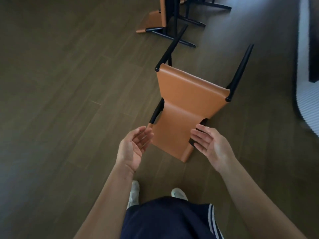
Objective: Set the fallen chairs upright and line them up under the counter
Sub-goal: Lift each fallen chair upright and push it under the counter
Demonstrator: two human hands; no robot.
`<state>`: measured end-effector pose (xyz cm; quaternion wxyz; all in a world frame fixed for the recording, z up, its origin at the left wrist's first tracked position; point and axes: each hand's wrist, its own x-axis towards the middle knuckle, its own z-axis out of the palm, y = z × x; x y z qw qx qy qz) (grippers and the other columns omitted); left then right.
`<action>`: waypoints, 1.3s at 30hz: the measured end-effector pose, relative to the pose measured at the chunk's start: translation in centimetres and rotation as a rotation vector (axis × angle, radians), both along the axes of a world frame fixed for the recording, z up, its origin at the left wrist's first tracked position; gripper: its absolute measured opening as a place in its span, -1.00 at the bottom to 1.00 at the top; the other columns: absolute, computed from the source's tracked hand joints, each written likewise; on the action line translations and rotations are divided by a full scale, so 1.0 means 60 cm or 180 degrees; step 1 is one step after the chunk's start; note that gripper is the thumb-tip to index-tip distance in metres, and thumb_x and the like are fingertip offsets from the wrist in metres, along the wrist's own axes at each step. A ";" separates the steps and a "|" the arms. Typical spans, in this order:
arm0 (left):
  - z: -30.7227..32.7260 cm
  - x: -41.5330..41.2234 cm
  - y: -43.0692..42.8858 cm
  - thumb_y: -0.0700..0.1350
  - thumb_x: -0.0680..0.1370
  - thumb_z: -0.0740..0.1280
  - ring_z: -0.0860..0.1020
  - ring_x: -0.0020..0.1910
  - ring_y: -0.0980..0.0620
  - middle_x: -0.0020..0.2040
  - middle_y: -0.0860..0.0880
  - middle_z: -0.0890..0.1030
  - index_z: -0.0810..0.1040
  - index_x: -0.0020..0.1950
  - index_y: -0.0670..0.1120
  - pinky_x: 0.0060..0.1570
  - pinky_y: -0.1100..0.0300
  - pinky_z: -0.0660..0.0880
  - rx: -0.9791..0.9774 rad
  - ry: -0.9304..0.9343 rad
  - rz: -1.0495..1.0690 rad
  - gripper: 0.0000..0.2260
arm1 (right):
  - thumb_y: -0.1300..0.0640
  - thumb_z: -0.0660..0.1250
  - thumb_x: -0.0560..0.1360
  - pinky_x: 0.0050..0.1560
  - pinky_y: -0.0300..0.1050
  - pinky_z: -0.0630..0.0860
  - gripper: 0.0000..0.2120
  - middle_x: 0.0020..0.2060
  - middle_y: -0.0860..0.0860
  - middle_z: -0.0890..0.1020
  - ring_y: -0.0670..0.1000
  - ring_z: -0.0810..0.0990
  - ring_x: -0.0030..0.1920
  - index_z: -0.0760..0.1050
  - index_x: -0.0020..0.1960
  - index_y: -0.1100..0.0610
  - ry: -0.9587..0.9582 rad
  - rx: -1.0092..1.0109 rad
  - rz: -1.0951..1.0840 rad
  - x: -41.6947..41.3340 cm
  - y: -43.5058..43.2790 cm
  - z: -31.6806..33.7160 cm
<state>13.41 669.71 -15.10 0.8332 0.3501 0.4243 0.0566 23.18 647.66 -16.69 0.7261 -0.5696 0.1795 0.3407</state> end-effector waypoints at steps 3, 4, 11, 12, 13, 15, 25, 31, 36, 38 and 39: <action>-0.050 0.020 0.047 -0.17 0.61 0.16 0.68 -0.13 -0.03 -0.10 -0.12 0.71 0.57 0.05 -0.19 -0.02 0.09 0.53 -0.0072 0.0257 -0.0307 -0.80 | 0.07 0.17 0.62 0.19 -0.01 0.50 -0.75 0.01 -0.01 0.72 -0.01 0.68 0.06 0.60 0.15 0.06 -0.0035 -0.0404 0.0019 0.007 0.043 -0.038; -0.064 0.028 0.065 -0.17 0.61 0.16 0.68 -0.14 -0.03 -0.10 -0.12 0.71 0.57 0.05 -0.19 -0.05 0.09 0.53 -0.0061 0.0321 -0.0419 -0.80 | 0.08 0.18 0.62 0.17 -0.03 0.51 -0.75 -0.01 -0.02 0.73 -0.01 0.68 0.06 0.61 0.15 0.07 -0.0049 -0.0549 -0.0003 0.009 0.059 -0.046; -0.172 0.083 0.148 -0.16 0.62 0.18 0.68 -0.04 -0.05 -0.01 -0.14 0.70 0.58 0.09 -0.20 -0.02 0.07 0.52 0.0092 0.0367 -0.1272 -0.79 | 0.10 0.20 0.63 0.13 -0.04 0.53 -0.79 -0.01 0.00 0.73 0.00 0.68 0.06 0.61 0.10 0.06 -0.0071 -0.0650 -0.0583 0.012 0.145 -0.134; -0.192 0.087 0.158 -0.16 0.62 0.18 0.68 -0.02 -0.05 0.00 -0.14 0.70 0.57 0.10 -0.20 -0.02 0.07 0.52 0.0055 0.0389 -0.1280 -0.79 | 0.10 0.20 0.63 0.12 -0.04 0.53 -0.79 -0.01 0.00 0.73 0.00 0.68 0.06 0.61 0.10 0.06 -0.0066 -0.0612 -0.0673 0.010 0.151 -0.153; -0.215 0.091 0.170 -0.17 0.62 0.18 0.67 -0.02 -0.05 0.00 -0.14 0.70 0.57 0.10 -0.20 -0.02 0.07 0.52 0.0052 0.0425 -0.1269 -0.79 | 0.10 0.20 0.62 0.12 -0.04 0.53 -0.78 0.00 0.00 0.73 -0.01 0.69 0.05 0.61 0.11 0.06 -0.0064 -0.0566 -0.0755 0.008 0.155 -0.175; -0.267 0.093 0.188 -0.17 0.63 0.17 0.67 -0.01 -0.06 0.02 -0.15 0.69 0.57 0.12 -0.20 -0.02 0.07 0.52 0.0064 0.0412 -0.1256 -0.78 | 0.09 0.20 0.62 0.11 -0.04 0.53 -0.78 0.00 0.00 0.73 -0.02 0.69 0.04 0.60 0.13 0.07 -0.0069 -0.0523 -0.0879 0.010 0.154 -0.224; -0.682 0.165 0.203 -0.18 0.62 0.17 0.64 -0.04 -0.05 -0.04 -0.16 0.68 0.57 0.05 -0.24 -0.06 0.12 0.53 0.0006 0.0621 -0.1040 -0.79 | 0.12 0.24 0.61 0.06 -0.04 0.53 -0.79 -0.01 0.06 0.73 0.03 0.67 0.07 0.58 0.15 0.15 0.0309 -0.0225 -0.1357 0.050 0.199 -0.648; -0.893 0.235 0.192 -0.14 0.63 0.16 0.60 -0.03 0.00 -0.01 -0.12 0.64 0.55 0.06 -0.22 -0.05 0.16 0.52 -0.0083 0.0473 -0.1197 -0.78 | 0.13 0.20 0.63 0.01 -0.06 0.54 -0.78 -0.04 0.08 0.73 0.05 0.66 0.06 0.58 0.11 0.18 0.0415 0.0026 -0.1650 0.084 0.223 -0.884; -1.053 0.257 0.199 -0.16 0.62 0.18 0.55 -0.13 0.01 -0.10 -0.10 0.61 0.54 -0.07 -0.17 -0.13 0.19 0.48 0.0049 0.0868 -0.1397 -0.82 | 0.11 0.15 0.65 0.10 -0.06 0.47 -0.77 -0.02 0.11 0.69 0.06 0.61 0.08 0.56 0.04 0.18 0.0639 0.0444 -0.1934 0.098 0.244 -1.026; -1.110 0.257 0.202 -0.15 0.62 0.17 0.52 -0.19 0.01 -0.14 -0.10 0.58 0.52 -0.06 -0.16 -0.19 0.19 0.45 0.0047 0.1114 -0.1392 -0.83 | 0.12 0.15 0.64 0.12 -0.05 0.48 -0.77 -0.02 0.11 0.68 0.06 0.61 0.06 0.56 0.05 0.18 0.0660 0.0550 -0.1990 0.108 0.256 -1.064; -1.136 0.257 0.203 -0.14 0.61 0.16 0.52 -0.21 0.01 -0.14 -0.10 0.58 0.51 -0.06 -0.15 -0.22 0.19 0.44 0.0009 0.1196 -0.1353 -0.83 | 0.12 0.14 0.64 0.09 -0.06 0.49 -0.76 -0.02 0.12 0.67 0.07 0.62 0.04 0.56 0.06 0.18 0.0653 0.0597 -0.2018 0.114 0.261 -1.080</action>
